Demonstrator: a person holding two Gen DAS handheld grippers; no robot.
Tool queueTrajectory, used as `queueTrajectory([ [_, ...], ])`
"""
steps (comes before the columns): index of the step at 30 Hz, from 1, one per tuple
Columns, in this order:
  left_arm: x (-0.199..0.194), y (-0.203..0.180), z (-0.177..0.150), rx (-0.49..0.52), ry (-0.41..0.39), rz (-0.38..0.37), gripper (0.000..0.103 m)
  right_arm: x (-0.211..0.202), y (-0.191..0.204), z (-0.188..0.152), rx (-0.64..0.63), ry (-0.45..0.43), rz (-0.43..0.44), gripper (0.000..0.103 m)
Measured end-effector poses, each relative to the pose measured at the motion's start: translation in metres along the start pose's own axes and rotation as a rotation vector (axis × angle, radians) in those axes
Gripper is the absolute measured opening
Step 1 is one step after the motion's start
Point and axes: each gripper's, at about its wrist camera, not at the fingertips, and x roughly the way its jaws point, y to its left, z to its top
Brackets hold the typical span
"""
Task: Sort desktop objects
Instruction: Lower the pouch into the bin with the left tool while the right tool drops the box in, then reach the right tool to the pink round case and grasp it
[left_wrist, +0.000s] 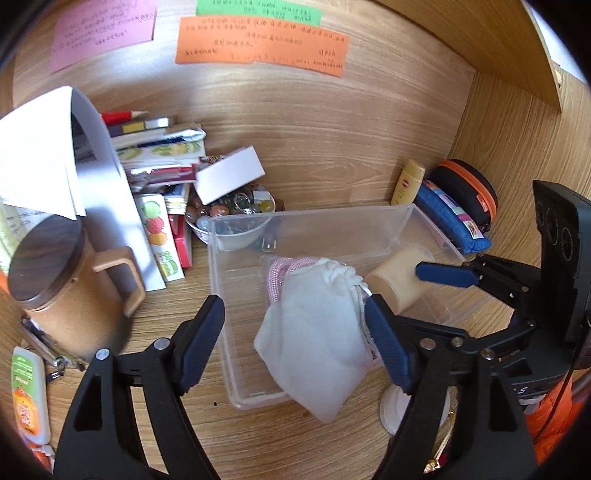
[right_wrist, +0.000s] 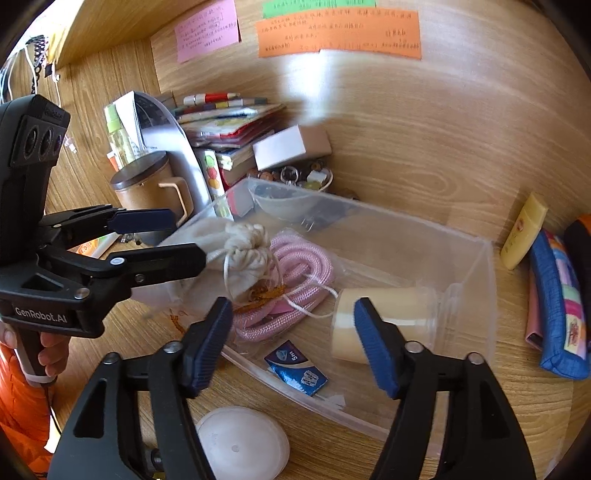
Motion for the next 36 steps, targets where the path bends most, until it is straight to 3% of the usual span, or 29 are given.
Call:
queueTrajectory([
  [11,-0.023,-0.005,-0.013,0.01,-0.014,0.066,0.095,-0.036,0.003,-0.003,-0.016,-0.074,-0.083,0.084],
  [26,-0.055,-0.023,-0.066,-0.007,0.032,0.143,0.098,-0.082,0.005,-0.057,0.026,-0.075,-0.126,0.086],
  [36,-0.076,-0.035,-0.103,-0.033,0.035,0.158,0.098,-0.116,0.022,-0.089,0.034,-0.111,-0.091,0.087],
])
